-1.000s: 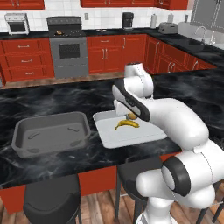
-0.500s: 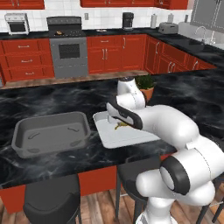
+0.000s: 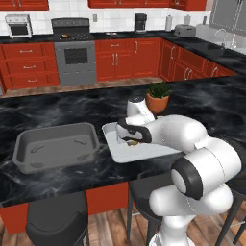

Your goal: Place the cold items (apple and banana) from the fridge in one tupperware on the dining counter. Place the warm items (hot dog and kebab skewer) in the stove area in another tupperware.

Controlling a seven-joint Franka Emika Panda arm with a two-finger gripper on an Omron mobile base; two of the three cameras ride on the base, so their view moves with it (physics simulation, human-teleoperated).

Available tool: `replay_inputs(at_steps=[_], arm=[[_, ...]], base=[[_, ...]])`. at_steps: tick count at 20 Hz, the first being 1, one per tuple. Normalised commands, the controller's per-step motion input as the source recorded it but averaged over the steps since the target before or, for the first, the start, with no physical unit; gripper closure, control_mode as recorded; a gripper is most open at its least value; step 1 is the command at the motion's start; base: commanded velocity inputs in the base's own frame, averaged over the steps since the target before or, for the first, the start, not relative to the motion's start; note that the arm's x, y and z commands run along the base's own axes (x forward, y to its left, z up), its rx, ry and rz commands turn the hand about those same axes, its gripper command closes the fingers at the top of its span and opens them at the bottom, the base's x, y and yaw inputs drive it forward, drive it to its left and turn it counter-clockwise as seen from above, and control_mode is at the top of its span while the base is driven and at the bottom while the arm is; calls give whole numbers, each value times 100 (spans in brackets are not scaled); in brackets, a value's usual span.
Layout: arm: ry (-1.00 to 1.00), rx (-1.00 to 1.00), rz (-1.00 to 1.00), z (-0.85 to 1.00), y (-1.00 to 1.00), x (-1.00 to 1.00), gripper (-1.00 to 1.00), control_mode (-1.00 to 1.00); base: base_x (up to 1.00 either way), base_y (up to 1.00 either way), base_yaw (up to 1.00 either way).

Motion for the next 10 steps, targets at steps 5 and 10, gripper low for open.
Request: replay_inputs(at_steps=[5,10], arm=[[0,0,2,-34,0,28,100,-100],[0,0,1,-26,0,31,100,-100]], base=[[0,0,0],[0,0,0]])
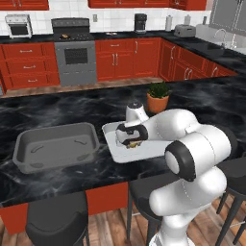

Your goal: Place the cold items (apple and banana) from the fridge in one tupperware on the dining counter. Place the warm items (hot dog and kebab skewer) in the stove area in another tupperware.

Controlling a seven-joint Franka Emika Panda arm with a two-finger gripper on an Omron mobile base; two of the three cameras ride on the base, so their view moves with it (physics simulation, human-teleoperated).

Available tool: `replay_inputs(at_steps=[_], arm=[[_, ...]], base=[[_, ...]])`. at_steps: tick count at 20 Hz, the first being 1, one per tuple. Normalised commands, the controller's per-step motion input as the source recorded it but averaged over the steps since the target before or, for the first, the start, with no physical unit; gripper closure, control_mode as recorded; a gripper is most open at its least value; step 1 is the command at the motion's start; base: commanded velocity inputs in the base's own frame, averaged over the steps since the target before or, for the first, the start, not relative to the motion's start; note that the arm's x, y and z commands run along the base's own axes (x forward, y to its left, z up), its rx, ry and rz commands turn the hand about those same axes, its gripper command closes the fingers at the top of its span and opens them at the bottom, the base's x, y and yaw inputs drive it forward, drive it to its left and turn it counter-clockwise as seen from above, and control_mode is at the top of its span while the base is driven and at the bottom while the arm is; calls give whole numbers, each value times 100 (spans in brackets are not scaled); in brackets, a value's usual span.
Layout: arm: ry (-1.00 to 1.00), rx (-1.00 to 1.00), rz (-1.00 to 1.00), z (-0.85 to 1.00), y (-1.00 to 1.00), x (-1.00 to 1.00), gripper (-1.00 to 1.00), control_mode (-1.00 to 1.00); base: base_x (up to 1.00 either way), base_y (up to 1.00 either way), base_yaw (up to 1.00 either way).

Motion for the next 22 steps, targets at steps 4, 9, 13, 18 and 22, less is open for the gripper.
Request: replay_inputs(at_steps=[4,9,13,18,22], arm=[[0,0,2,-19,0,34,100,-100],[0,0,2,-26,0,25,100,-100],[0,0,2,-30,0,26,100,-100],[0,0,2,-27,0,17,-100,-100],[-3,0,2,-7,0,1,-100,-100]], base=[[0,0,0],[0,0,0],[0,0,0],[0,0,0],[0,0,0]])
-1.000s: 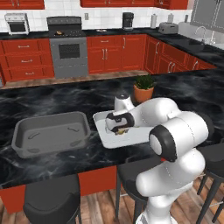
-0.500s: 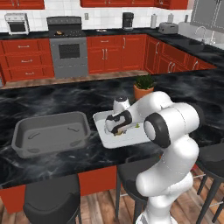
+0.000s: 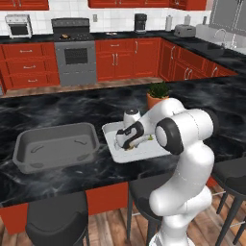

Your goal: Place the cold items (apple and banana) from the fridge in one tupperware on the dining counter. Place the warm items (hot dog and kebab skewer) in the stove area in another tupperware.

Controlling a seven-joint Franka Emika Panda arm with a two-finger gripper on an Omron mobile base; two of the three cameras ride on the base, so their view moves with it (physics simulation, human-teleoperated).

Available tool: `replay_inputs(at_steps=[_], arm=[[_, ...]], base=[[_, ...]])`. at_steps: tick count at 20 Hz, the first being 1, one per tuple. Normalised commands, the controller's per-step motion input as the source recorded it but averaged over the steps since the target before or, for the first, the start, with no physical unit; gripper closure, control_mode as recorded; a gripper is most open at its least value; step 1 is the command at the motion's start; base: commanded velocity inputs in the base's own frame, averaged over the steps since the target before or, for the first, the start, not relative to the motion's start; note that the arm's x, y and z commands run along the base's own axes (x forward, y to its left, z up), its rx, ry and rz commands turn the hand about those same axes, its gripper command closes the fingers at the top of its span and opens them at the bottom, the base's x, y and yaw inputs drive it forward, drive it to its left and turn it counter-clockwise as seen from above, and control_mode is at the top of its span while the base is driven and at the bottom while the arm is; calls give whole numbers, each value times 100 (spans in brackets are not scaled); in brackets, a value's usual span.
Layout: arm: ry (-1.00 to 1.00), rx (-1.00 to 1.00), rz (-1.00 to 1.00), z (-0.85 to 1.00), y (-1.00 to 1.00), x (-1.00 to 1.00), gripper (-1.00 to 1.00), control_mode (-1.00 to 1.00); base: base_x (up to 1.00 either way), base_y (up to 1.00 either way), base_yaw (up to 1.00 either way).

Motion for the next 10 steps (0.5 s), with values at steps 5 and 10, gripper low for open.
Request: replay_inputs(at_steps=[5,10], arm=[[0,4,0,14,0,-1,-100,-100],[-1,12,0,57,0,-11,-100,-100]], base=[[0,0,0],[0,0,0]])
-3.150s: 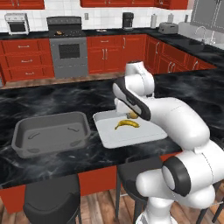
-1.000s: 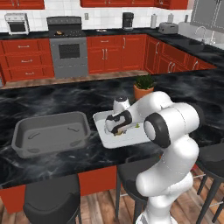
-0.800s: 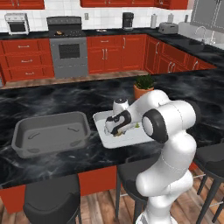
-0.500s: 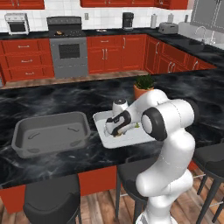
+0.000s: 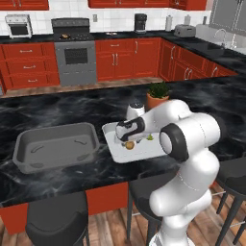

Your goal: Place the cold items (apple and banana) from the fridge in one tupperware on the dining counter. Place the warm items (hot dog and kebab skewer) in the stove area in another tupperware.

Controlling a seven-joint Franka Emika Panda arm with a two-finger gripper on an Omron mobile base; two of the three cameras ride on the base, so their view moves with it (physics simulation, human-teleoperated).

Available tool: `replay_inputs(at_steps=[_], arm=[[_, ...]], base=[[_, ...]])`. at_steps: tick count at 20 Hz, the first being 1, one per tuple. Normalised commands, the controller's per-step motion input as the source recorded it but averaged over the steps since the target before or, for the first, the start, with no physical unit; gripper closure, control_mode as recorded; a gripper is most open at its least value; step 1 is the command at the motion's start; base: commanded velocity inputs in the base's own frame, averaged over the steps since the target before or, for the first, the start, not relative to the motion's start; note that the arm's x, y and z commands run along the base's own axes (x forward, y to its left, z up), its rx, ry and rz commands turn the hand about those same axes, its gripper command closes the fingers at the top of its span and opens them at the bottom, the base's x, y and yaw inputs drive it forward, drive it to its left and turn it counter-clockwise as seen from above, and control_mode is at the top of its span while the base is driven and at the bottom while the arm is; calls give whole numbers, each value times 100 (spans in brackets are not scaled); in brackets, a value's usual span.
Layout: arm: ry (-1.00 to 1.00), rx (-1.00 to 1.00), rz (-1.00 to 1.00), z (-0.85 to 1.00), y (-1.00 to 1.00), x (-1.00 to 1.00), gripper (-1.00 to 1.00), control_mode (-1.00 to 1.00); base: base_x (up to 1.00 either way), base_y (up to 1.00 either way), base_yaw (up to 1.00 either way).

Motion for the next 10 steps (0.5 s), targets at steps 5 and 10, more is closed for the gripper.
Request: replay_inputs(at_steps=[5,10], arm=[[-2,13,0,64,0,-39,-100,-100],[0,9,0,69,0,-67,-100,-100]], base=[[0,0,0],[0,0,0]])
